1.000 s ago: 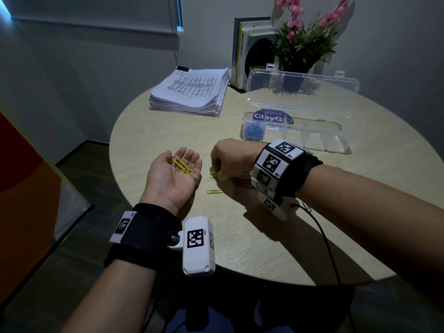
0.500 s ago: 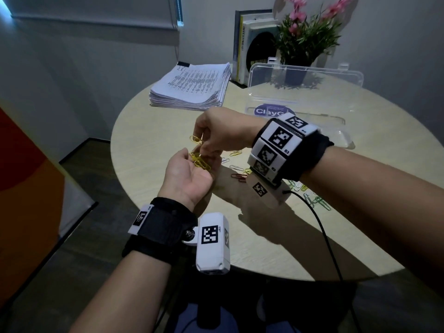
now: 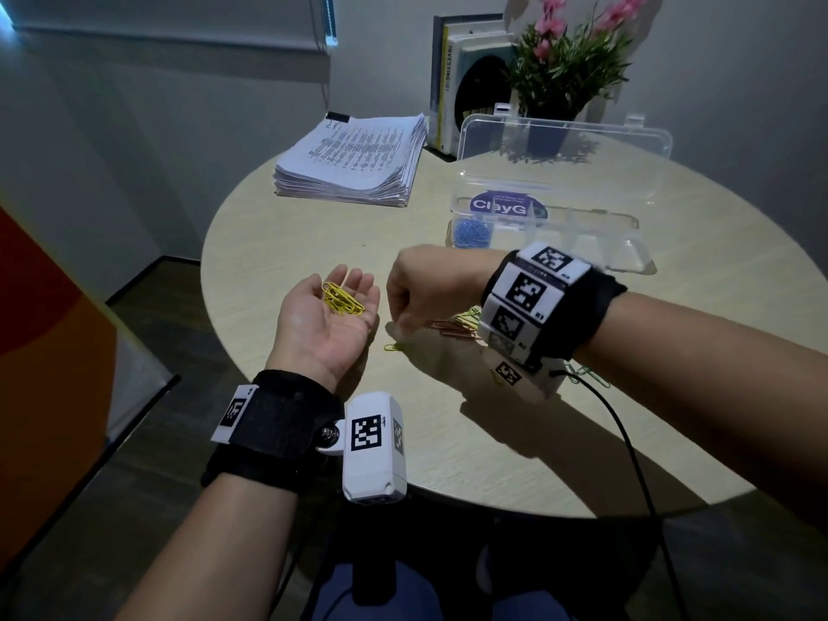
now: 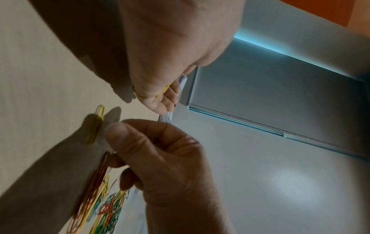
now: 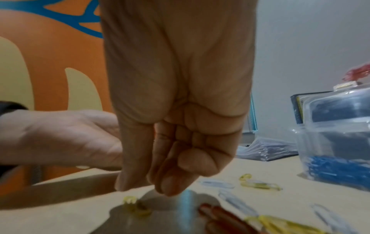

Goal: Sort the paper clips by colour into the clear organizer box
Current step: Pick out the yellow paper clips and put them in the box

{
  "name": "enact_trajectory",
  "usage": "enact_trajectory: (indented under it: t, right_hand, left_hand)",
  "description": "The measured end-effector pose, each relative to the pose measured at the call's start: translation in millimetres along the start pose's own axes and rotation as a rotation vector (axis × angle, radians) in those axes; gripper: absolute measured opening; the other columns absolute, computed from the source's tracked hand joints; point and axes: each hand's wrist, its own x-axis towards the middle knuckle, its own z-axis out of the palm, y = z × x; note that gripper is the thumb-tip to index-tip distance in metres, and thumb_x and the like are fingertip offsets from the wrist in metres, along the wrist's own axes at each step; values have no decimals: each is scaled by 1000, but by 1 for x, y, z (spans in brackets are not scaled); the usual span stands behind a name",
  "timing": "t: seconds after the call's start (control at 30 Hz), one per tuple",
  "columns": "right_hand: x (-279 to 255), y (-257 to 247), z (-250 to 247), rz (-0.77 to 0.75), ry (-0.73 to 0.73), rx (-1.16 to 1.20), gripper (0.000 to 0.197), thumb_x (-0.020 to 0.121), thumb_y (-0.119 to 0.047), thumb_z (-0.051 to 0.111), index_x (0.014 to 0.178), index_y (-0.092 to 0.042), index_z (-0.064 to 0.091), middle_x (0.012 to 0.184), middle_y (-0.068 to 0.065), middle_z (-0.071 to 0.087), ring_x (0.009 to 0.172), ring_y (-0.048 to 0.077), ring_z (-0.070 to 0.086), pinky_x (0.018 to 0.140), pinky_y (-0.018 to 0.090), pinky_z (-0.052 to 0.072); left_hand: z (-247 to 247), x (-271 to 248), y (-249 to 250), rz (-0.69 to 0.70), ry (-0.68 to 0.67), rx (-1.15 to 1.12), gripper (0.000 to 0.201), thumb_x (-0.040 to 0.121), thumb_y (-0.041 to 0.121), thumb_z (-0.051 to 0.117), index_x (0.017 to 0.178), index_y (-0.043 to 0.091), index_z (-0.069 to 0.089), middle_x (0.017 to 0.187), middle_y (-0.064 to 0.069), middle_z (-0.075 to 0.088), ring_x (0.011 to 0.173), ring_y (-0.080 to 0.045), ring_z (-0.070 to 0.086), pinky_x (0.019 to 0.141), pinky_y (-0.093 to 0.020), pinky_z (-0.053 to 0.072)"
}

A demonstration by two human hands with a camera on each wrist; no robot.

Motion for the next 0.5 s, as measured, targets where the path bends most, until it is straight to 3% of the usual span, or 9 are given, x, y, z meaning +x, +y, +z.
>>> enact_trajectory:
  t: [0.07,0.17,0.33,0.43,0.5]
  right_hand:
    - [2,-4,10,-23,-27,-53,16,78,-27,75,91,-17,75,80,-4,67,70,10,56,55,16,40]
    - [4,-5,17,-48,-60,-99,18,83,-24,70,97,-14,74,90,0,70,73,12,55,54,14,37]
    - [0,1,13,-7,-47,-88,15,84,-20,65,94,-12,71,82,-1,62,75,14,54,55,19,39]
    - [-5,7,2,58,-3,-9,8,81,-22,68,88,-18,70,82,-4,64,77,13,58,67,25,49]
    - [-7,15,-7,119,10,12,14,82,-19,65,94,-15,71,88,-1,69,80,13,61,73,28,52]
  left_hand:
    - [-1,0,3,11,4,-4,36,103,25,28,94,3,56,96,-12,57,90,-24,57,89,-37,42]
    - [0,-1,4,16,6,1,37,103,25,27,93,3,55,94,-12,56,88,-24,57,90,-36,42]
    - [0,-3,3,10,-6,19,36,102,25,29,92,3,56,93,-12,57,88,-24,57,86,-36,43]
    - [0,-4,-2,-9,-5,33,34,102,24,30,92,4,55,93,-12,57,87,-24,57,83,-36,43]
    - [0,-4,-5,-26,-4,40,34,101,24,30,92,4,55,92,-12,57,86,-24,58,81,-36,44]
